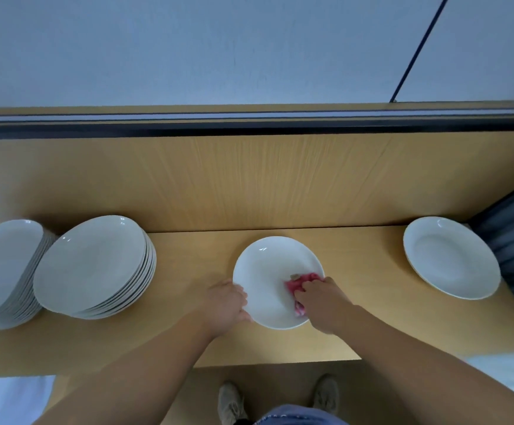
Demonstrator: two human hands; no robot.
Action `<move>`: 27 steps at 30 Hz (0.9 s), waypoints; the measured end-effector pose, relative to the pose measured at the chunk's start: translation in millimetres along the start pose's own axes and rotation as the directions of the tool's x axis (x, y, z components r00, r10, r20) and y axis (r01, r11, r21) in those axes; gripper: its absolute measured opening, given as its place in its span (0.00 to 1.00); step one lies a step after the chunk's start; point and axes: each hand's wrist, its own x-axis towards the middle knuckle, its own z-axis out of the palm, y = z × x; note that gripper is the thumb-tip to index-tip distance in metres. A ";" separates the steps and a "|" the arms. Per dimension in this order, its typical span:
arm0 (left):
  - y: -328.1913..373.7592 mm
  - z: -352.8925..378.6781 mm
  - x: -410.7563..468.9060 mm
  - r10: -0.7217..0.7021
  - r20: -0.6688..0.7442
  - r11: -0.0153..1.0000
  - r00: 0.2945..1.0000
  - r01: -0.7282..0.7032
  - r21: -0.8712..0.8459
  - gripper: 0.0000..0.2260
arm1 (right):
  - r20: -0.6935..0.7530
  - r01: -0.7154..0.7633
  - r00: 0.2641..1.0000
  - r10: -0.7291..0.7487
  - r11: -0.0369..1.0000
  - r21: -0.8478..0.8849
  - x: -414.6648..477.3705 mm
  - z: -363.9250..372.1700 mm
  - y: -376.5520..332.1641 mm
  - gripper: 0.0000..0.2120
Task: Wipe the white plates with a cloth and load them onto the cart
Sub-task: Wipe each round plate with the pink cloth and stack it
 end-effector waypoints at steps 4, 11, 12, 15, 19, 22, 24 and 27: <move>1.6 -2.0 1.9 -0.022 0.014 1.000 1.000 0.022 0.013 0.21 | 0.032 0.048 0.998 -0.049 0.998 0.046 -17.6 -8.4 -14.3 0.18; 3.9 -6.0 6.3 -0.055 0.038 0.998 0.998 0.053 0.043 0.22 | 0.085 0.127 0.982 -0.171 0.919 0.374 -28.2 -18.1 -25.4 0.16; 4.1 -7.4 6.4 -0.057 0.046 0.997 0.997 0.055 0.048 0.23 | 0.095 0.119 0.979 -0.179 0.887 0.447 -29.4 -18.2 -24.6 0.18; 7.2 -13.6 5.2 -0.054 0.031 0.998 0.998 0.054 0.021 0.22 | 0.053 0.100 0.986 -0.158 0.815 0.571 -35.2 -21.5 -13.8 0.21; 29.2 -19.0 -3.0 -0.034 -0.020 0.999 0.999 0.034 0.007 0.22 | -0.107 0.084 0.994 -0.036 0.869 0.487 -45.8 -25.7 15.5 0.27; 54.5 -15.1 -0.4 0.002 -0.061 1.000 0.998 -0.003 -0.006 0.22 | -0.201 0.060 0.978 0.049 0.861 0.505 -52.0 -26.8 38.0 0.26; 74.1 -12.5 4.9 0.024 -0.090 1.000 0.996 -0.024 0.005 0.19 | -0.239 0.058 0.968 0.075 0.860 0.506 -53.6 -26.8 48.2 0.29; 100.7 -12.4 11.3 0.029 -0.135 0.999 0.990 -0.031 -0.014 0.16 | -0.284 0.067 0.954 0.092 0.861 0.504 -53.5 -22.8 61.2 0.30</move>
